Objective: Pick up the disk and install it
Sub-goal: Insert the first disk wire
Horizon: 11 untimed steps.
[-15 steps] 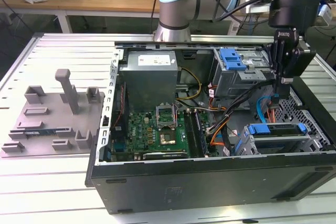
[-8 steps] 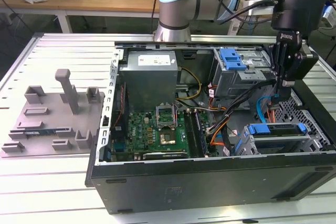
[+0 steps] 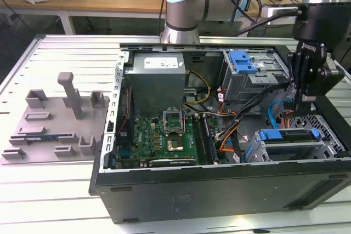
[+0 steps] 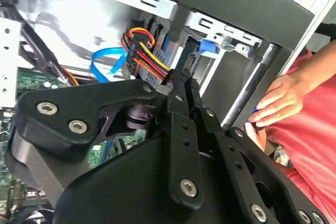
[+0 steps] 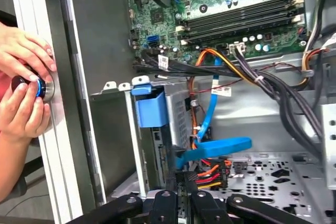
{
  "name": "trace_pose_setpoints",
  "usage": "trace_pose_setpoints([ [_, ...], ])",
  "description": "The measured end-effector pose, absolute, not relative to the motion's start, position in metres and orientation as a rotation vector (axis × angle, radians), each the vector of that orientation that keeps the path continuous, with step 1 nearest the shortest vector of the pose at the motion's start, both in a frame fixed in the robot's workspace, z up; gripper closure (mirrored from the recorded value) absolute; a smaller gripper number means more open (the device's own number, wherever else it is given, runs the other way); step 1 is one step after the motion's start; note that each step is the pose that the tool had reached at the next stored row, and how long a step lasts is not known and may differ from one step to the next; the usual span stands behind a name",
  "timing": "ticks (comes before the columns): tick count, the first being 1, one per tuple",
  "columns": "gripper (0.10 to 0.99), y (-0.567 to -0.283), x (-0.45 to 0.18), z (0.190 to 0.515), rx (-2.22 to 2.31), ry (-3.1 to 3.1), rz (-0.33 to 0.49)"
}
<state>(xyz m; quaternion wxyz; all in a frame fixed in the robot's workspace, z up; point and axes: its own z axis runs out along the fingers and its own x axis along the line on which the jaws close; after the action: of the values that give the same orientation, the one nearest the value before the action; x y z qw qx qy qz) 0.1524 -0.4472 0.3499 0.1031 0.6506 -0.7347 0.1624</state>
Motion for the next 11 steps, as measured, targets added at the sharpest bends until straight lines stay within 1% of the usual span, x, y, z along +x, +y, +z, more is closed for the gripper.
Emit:
trace_pose_setpoints([
  [4, 0.922, -0.461, 0.152, 0.350, 1.928, -2.179, 0.462],
  [11, 0.922, -0.480, 0.152, 0.350, 1.960, -2.218, 0.399],
])
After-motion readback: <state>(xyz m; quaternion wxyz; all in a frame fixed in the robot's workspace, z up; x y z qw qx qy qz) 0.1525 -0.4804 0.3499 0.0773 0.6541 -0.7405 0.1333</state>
